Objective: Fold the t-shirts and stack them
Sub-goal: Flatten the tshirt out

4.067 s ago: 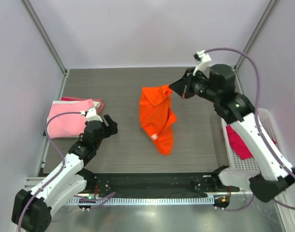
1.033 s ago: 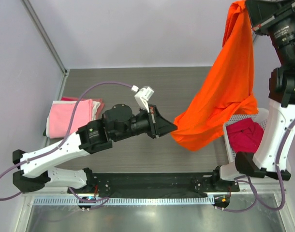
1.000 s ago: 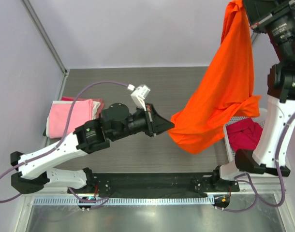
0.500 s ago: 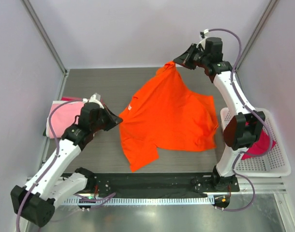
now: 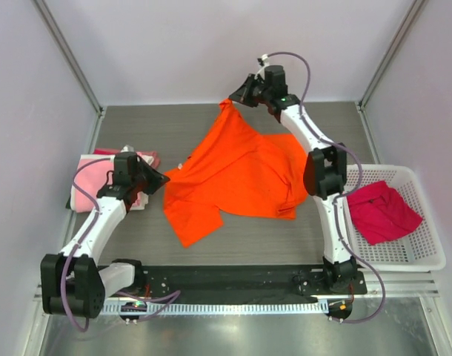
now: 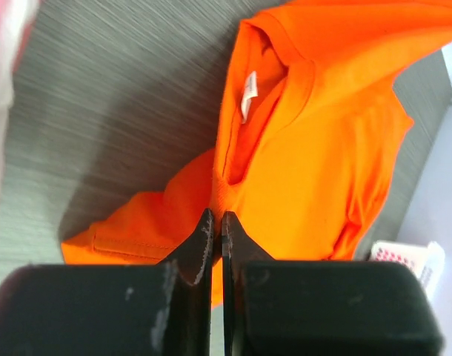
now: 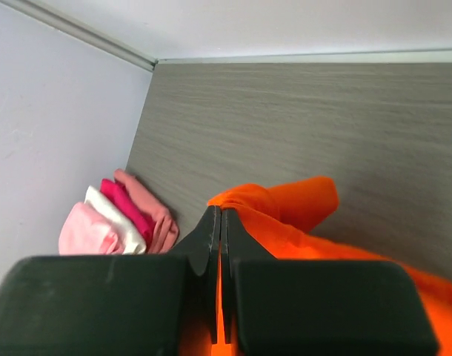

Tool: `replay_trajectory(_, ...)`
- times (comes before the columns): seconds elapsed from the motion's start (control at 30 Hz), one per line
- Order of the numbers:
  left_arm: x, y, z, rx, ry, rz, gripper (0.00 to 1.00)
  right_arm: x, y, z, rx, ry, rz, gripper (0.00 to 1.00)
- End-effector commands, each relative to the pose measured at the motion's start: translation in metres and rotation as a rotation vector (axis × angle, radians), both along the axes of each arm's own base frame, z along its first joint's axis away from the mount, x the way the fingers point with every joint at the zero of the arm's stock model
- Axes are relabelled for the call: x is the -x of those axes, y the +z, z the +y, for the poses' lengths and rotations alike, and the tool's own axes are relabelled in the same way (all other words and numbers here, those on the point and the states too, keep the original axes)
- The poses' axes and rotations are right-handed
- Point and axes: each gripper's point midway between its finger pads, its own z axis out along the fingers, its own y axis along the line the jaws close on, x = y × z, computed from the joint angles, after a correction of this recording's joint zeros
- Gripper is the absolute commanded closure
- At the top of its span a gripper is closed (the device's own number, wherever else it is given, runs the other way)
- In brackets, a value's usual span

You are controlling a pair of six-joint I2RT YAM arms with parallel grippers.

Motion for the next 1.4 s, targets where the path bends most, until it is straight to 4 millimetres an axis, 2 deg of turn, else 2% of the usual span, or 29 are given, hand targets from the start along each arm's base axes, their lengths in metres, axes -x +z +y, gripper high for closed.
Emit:
replay_trajectory(0.0,-0.032,0.01,0.014,-0.016,0.082,-0.084,1.0,-0.024,0.041,0.029,-0.062,0.012,-0.188,0.99)
replay_trajectory(0.03,-0.038,0.009,0.022,-0.038,0.12,-0.088,1.0,-0.024,0.043,0.039,-0.081,0.032,-0.2,0.98)
replay_trajectory(0.07,-0.043,0.009,0.025,-0.043,0.139,-0.094,1.0,-0.023,0.053,0.044,-0.098,0.056,-0.222,0.63)
replay_trajectory(0.1,-0.046,0.009,0.025,-0.05,0.137,-0.097,1.0,-0.023,0.051,0.045,-0.102,0.067,-0.216,0.46)
replay_trajectory(0.13,-0.05,0.009,0.024,-0.053,0.126,-0.096,1.0,-0.018,0.052,0.044,-0.085,0.073,-0.201,0.39)
replay_trajectory(0.17,-0.05,0.009,0.024,-0.058,0.118,-0.091,0.98,-0.018,0.035,0.037,-0.046,0.041,-0.158,0.36)
replay_trajectory(0.2,-0.05,0.008,0.023,-0.069,0.104,-0.09,0.82,-0.003,0.059,0.028,-0.026,0.026,-0.169,0.36)
replay_trajectory(0.23,-0.05,0.009,0.026,-0.081,0.11,-0.091,0.68,0.003,0.059,0.018,0.019,0.009,-0.176,0.36)
replay_trajectory(0.27,-0.046,0.005,0.029,-0.1,0.121,-0.072,0.55,0.011,0.018,0.006,0.082,-0.037,-0.086,0.36)
replay_trajectory(0.3,-0.044,0.004,0.033,-0.116,0.135,-0.065,0.36,0.032,0.058,-0.008,0.088,-0.067,-0.134,0.34)
replay_trajectory(0.33,-0.04,0.005,0.035,-0.123,0.145,-0.068,0.29,0.043,0.053,-0.018,0.113,-0.086,-0.116,0.32)
replay_trajectory(0.37,-0.036,0.006,0.035,-0.121,0.143,-0.071,0.25,0.063,0.02,-0.028,0.167,-0.085,-0.049,0.29)
replay_trajectory(0.4,-0.033,0.006,0.034,-0.117,0.136,-0.074,0.23,0.077,0.011,-0.039,0.203,-0.111,-0.008,0.29)
replay_trajectory(0.43,-0.03,0.007,0.031,-0.108,0.128,-0.08,0.22,0.098,0.036,-0.049,0.199,-0.124,-0.039,0.29)
replay_trajectory(0.47,-0.023,0.008,0.028,-0.097,0.114,-0.085,0.2,0.118,0.002,-0.06,0.246,-0.126,0.032,0.29)
replay_trajectory(0.5,-0.017,0.009,0.026,-0.094,0.103,-0.089,0.15,0.133,-0.008,-0.068,0.274,-0.141,0.064,0.29)
replay_trajectory(0.53,-0.007,0.003,0.023,-0.103,0.08,-0.064,0.14,0.151,0.008,-0.079,0.268,-0.168,0.043,0.31)
replay_trajectory(0.57,0.001,0.004,0.022,-0.106,0.073,-0.065,0.04,0.171,-0.026,-0.088,0.308,-0.177,0.116,0.35)
replay_trajectory(0.6,0.01,0.0,0.021,-0.115,0.066,-0.047,0.02,0.185,-0.031,-0.096,0.315,-0.195,0.136,0.36)
replay_trajectory(0.63,0.021,-0.008,0.021,-0.12,0.058,-0.009,0.01,0.204,-0.061,-0.112,0.368,-0.234,0.194,0.37)
replay_trajectory(0.67,0.028,-0.011,0.022,-0.125,0.055,0.005,0.01,0.218,-0.053,-0.119,0.361,-0.255,0.177,0.38)
replay_trajectory(0.7,0.037,-0.014,0.024,-0.127,0.058,0.013,0.01,0.23,-0.061,-0.124,0.375,-0.259,0.193,0.37)
replay_trajectory(0.73,0.048,-0.02,0.025,-0.13,0.056,0.05,0.01,0.247,-0.083,-0.133,0.406,-0.263,0.238,0.37)
replay_trajectory(0.83,0.071,-0.028,0.032,-0.12,0.119,0.116,0.0,0.277,-0.095,-0.152,0.46,-0.281,0.261,0.37)
replay_trajectory(0.93,0.08,-0.024,0.024,-0.085,0.078,0.064,0.01,0.299,-0.099,-0.163,0.484,-0.282,0.268,0.37)
replay_trajectory(1.0,0.087,-0.025,0.017,-0.04,0.06,0.046,0.01,0.31,-0.092,-0.167,0.466,-0.285,0.248,0.37)
replay_trajectory(1.1,0.105,-0.037,0.011,0.023,0.076,0.083,0.17,0.325,-0.093,-0.172,0.456,-0.292,0.256,0.36)
replay_trajectory(1.27,0.138,-0.066,-0.012,0.013,0.02,0.211,0.23,0.341,-0.091,-0.179,0.436,-0.324,0.266,0.35)
replay_trajectory(1.37,0.142,-0.075,-0.021,0.014,0.022,0.24,0.23,0.343,-0.096,-0.177,0.433,-0.311,0.284,0.36)
